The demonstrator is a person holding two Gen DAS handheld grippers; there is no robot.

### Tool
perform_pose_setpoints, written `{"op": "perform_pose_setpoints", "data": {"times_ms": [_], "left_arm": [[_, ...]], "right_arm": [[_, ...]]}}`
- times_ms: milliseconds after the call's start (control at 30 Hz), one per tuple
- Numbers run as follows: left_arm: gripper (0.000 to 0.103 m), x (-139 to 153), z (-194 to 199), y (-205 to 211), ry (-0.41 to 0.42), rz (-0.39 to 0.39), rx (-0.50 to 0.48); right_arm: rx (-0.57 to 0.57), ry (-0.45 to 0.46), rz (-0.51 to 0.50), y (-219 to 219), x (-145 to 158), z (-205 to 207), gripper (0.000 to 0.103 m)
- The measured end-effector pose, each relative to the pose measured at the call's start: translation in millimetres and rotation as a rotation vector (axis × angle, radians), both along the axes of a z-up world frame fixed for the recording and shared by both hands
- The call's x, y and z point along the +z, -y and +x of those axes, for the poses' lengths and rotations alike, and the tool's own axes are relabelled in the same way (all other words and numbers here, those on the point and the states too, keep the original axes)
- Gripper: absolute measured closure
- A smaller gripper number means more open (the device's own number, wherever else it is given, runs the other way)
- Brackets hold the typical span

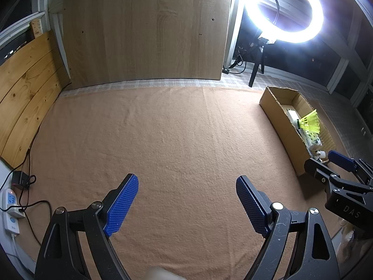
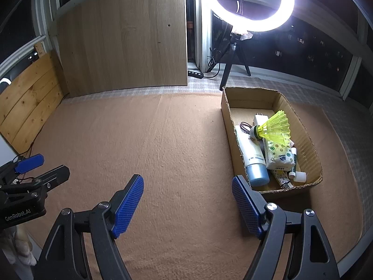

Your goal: Organize objects

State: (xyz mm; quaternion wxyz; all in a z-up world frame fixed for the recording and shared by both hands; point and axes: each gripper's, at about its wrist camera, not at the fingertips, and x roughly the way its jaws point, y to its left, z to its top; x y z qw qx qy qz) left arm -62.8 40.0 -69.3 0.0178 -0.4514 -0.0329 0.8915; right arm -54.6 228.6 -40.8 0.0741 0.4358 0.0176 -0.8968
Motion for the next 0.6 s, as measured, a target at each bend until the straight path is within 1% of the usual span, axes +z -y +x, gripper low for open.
{"op": "perform_pose_setpoints", "data": {"times_ms": [333,533,600], "left_arm": [[0.009,3.6,3.7,2.9,-0.007,-0.005,0.001],[0.009,3.1,6.4,2.5,-0.017,-0.017,0.003],[0.008,-0.1,5.2,3.3,-0.008,-0.010,0.002]], "right_arm": [[0.002,0.006,0.006,3.0,-0.2,4.6,0.028],[-0.002,0.014,0.007,2.7,-3.1,5.5,0.028],[-0.004,0.019,0.010,3.5,-6.5,5.2,0.027]]}}
